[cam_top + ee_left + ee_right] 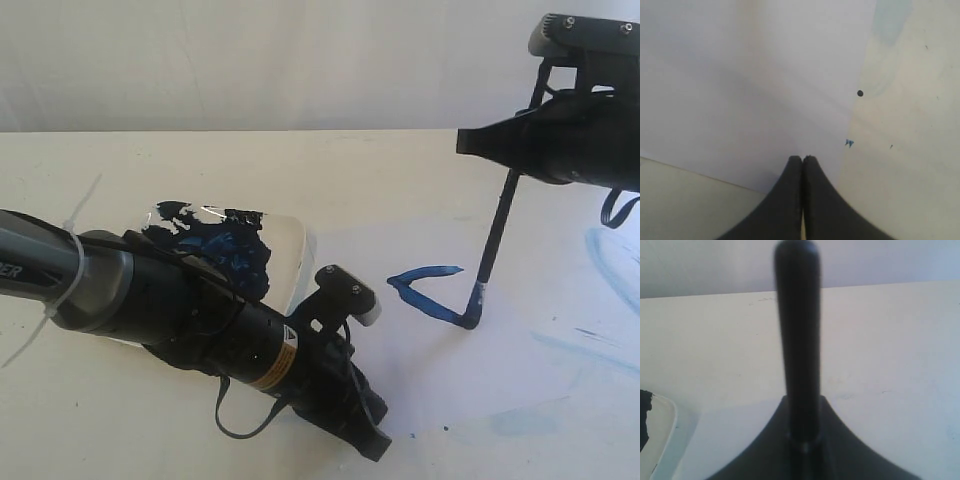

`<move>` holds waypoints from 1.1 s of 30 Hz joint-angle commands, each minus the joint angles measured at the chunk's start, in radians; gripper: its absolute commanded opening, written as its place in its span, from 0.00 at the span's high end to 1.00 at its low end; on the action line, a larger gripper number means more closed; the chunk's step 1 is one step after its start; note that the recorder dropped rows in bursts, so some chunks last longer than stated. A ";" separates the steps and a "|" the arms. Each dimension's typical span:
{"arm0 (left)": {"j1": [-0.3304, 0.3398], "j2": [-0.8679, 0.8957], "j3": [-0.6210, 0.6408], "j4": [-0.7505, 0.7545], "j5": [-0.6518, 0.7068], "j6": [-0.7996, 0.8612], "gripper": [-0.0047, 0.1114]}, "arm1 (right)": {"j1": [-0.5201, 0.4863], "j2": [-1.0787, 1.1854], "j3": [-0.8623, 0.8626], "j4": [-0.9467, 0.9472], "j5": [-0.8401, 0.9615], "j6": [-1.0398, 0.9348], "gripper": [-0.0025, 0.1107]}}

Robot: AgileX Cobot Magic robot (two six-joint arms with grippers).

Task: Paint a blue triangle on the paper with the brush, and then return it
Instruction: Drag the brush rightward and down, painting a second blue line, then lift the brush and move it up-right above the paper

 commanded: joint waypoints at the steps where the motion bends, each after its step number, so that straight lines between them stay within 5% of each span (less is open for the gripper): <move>1: 0.003 0.002 0.002 0.012 0.011 -0.007 0.96 | -0.001 -0.017 0.007 -0.004 -0.016 -0.007 0.98; 33: 0.003 0.002 0.002 0.012 0.011 -0.011 0.96 | -0.001 -0.149 -0.079 -0.004 -0.188 0.071 0.98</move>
